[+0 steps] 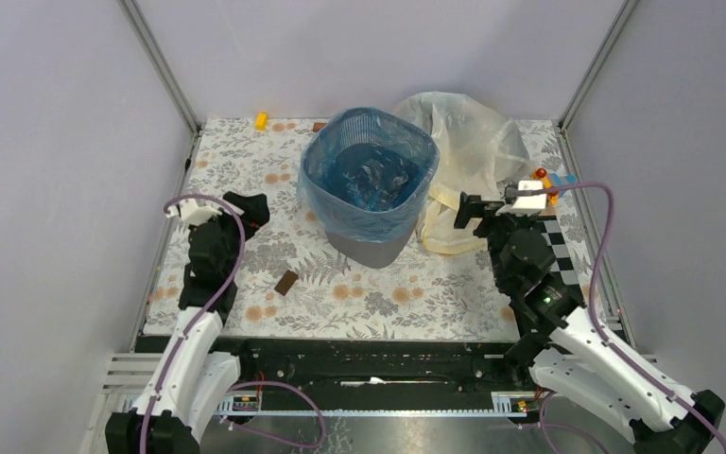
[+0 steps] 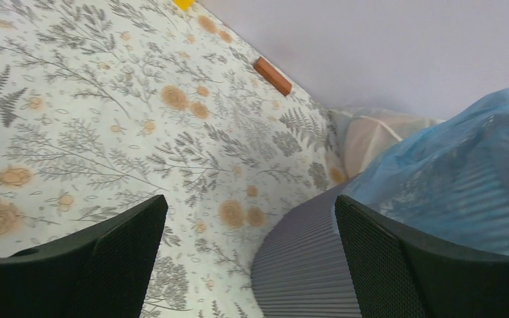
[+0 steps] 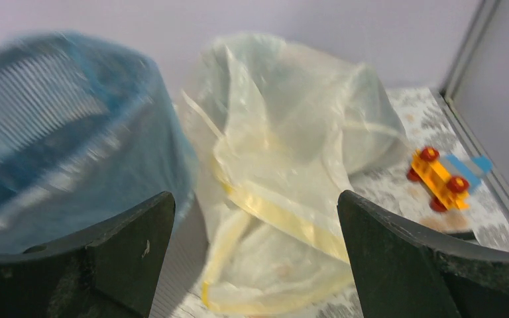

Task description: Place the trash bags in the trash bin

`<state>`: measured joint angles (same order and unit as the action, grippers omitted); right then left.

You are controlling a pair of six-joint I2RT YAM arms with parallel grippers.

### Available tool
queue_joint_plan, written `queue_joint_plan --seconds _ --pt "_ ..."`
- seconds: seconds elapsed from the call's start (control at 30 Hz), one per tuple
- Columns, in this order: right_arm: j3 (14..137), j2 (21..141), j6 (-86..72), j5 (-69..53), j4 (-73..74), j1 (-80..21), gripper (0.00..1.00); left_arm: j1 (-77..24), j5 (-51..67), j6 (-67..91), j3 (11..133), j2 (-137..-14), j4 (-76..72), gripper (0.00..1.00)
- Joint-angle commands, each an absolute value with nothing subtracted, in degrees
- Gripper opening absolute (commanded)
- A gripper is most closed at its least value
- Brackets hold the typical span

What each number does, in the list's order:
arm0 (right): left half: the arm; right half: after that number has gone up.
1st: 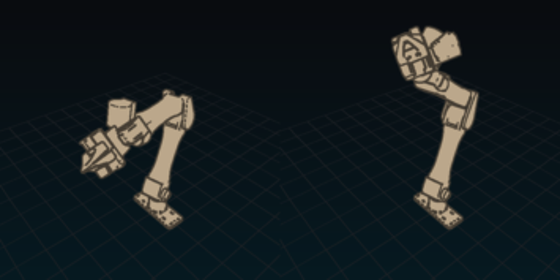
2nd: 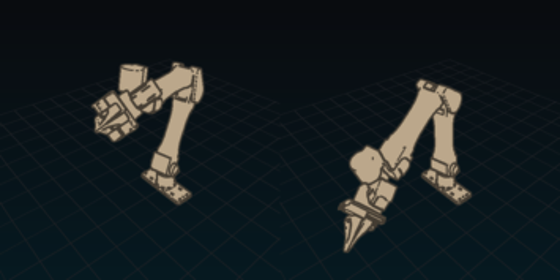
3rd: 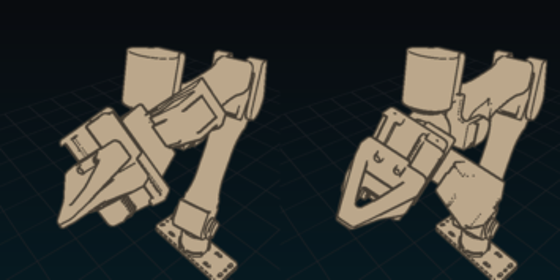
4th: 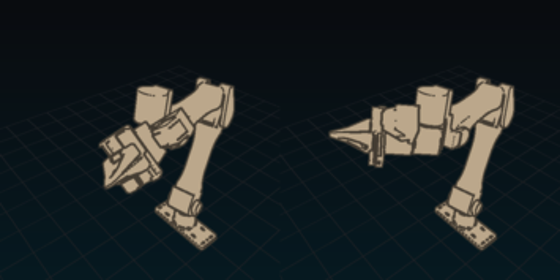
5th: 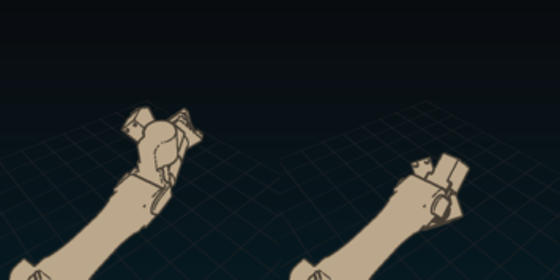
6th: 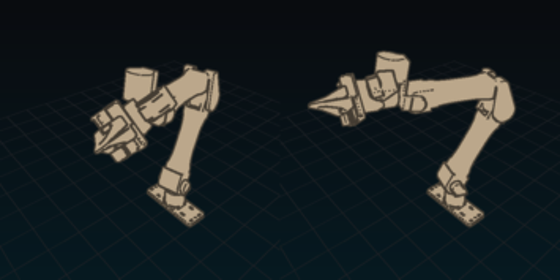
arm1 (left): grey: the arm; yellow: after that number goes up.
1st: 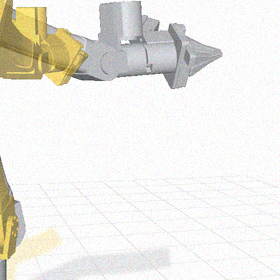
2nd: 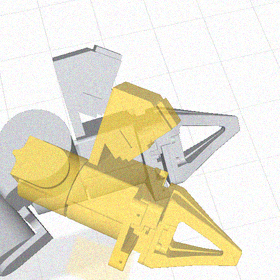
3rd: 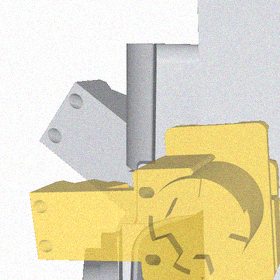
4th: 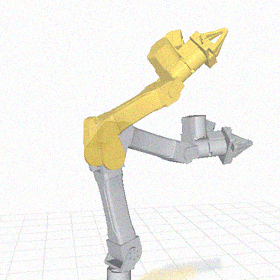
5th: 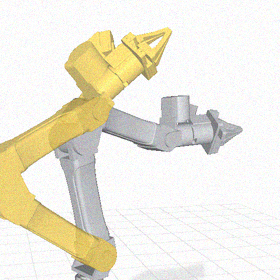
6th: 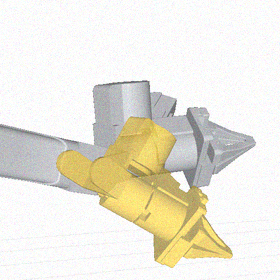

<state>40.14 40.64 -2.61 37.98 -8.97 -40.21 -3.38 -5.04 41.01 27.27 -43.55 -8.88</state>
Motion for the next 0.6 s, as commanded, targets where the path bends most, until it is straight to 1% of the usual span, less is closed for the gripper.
queue_joint_plan --seconds 0.0,0.13,0.2,0.3,0.37,0.4,0.47,0.5,0.57 --pt "31.5 43.2 -2.2 39.3 -16.7 -36.5 0.99 -4.8 -12.9 35.1 23.0 -39.9 -16.8 0.99" --pt "25.8 47.3 -12.8 22.4 -19.8 -22.8 1.00 -6.5 -16.0 28.8 19.1 -41.9 -22.1 0.99" --pt "21.8 48.6 -13.6 17.1 -27.0 -17.3 1.00 -6.6 -15.6 24.4 17.6 -43.7 -25.1 0.99" --pt "14.7 52.5 -6.2 14.9 -41.8 -15.5 0.99 -6.7 -14.4 19.2 17.0 -47.7 -28.0 0.99" --pt "10.7 55.3 1.7 9.3 -50.3 -15.5 0.98 -6.7 -13.8 17.5 16.0 -50.9 -31.4 0.99" --pt "9.0 57.5 2.8 8.8 -54.2 -15.5 0.98 -6.6 -13.4 16.5 15.2 -52.7 -33.7 0.99" --pt "7.9 62.7 4.7 11.8 -59.9 -15.4 0.99 -6.5 -13.5 14.9 13.7 -56.1 -38.9 0.99" --pt "7.8 65.2 5.9 13.9 -61.5 -15.3 0.99 -6.4 -13.8 14.2 15.0 -57.3 -37.3 0.99" --pt "7.4 69.1 8.1 17.6 -65.3 -14.6 1.00 -6.3 -13.9 11.1 14.7 -59.5 -40.1 0.99"
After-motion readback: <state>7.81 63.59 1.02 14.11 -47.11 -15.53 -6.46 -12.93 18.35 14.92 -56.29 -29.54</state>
